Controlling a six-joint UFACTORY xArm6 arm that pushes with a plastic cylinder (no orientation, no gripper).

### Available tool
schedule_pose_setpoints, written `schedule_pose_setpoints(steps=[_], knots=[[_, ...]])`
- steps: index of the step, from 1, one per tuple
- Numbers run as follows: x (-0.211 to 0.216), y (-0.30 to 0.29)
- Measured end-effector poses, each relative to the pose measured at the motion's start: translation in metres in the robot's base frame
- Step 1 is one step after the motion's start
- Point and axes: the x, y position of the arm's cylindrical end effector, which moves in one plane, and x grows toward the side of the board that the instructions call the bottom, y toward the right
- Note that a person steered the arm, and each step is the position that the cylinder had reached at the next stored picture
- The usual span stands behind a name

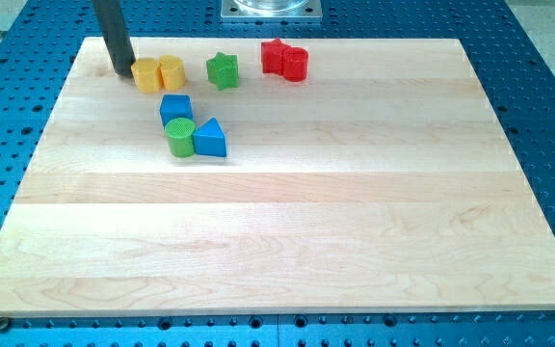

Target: Move green blocks towards top right corner of the board

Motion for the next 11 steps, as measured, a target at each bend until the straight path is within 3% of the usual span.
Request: schedule_pose_setpoints(steps=[3,5,7,8,9,11], knots=[[-0.037,0.017],[-0.025,0.022],[-0.032,0.081],[-0.005,0.104],[0.05,0.187],[0.089,0.231]])
